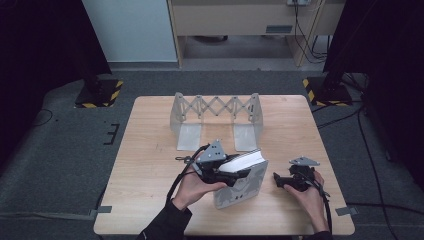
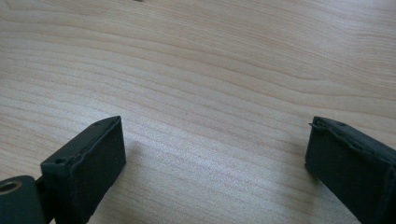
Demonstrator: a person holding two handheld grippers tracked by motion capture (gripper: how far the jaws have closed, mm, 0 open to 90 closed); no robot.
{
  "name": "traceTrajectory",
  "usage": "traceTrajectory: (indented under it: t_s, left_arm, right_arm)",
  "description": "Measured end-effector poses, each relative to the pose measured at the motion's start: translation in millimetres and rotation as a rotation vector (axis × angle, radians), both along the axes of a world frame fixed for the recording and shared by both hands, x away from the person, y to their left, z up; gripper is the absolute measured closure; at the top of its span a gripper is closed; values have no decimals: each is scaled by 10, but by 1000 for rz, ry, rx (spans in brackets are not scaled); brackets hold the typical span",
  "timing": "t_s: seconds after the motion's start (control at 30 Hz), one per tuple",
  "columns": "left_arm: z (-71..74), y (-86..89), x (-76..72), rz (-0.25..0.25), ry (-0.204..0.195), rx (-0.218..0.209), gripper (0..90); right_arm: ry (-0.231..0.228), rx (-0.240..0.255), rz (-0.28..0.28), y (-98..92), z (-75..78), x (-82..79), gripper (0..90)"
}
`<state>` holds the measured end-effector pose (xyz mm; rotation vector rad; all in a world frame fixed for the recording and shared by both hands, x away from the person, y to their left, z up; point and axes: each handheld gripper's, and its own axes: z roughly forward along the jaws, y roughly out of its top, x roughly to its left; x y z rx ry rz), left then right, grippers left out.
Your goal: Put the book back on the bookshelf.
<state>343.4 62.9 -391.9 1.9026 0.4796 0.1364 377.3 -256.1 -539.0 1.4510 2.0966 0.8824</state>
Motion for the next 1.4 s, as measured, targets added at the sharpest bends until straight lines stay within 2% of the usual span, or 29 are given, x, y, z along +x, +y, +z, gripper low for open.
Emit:
traceTrajectory:
  t_s: [0.17, 0.43, 0.6, 0.7, 0.77, 0.83, 0.93, 1.1, 1.3, 1.4]
  left_arm:
    - [-1, 0, -8, -1, -8, -4, 487]
    - [-1, 2, -10, 17, -19, -12, 506]
    - [14, -2, -19, 57, -25, -5, 519]
    - [19, 24, 9, 97, 0, -12, 522]
    - [19, 37, 18, 104, 8, -15, 523]
    - [35, 86, 30, 134, 22, -22, 523]
    - [67, 135, 30, 148, 18, -30, 523]
    - [214, 307, 19, 193, 5, -68, 523]
    - [348, 516, 27, 246, -8, -65, 523]
    - [416, 708, 59, 302, -7, -69, 523]
  right_arm:
    - [0, -1, 0, 0, 0, 0, 53]
    - [2, -1, 1, -1, 2, 1, 53]
    - [0, -1, 2, -2, 1, 1, 53]
    - [-1, 1, -3, 1, 1, 2, 53]
    - [0, 0, 0, 0, 0, 2, 53]
    - [0, 0, 1, -1, 1, 2, 53]
    - [0, 0, 2, -2, 1, 2, 53]
    - [2, 0, 3, -2, 2, 2, 52]
    - [2, 0, 0, 0, 2, 2, 52]
    - [1, -1, 4, -2, 1, 2, 52]
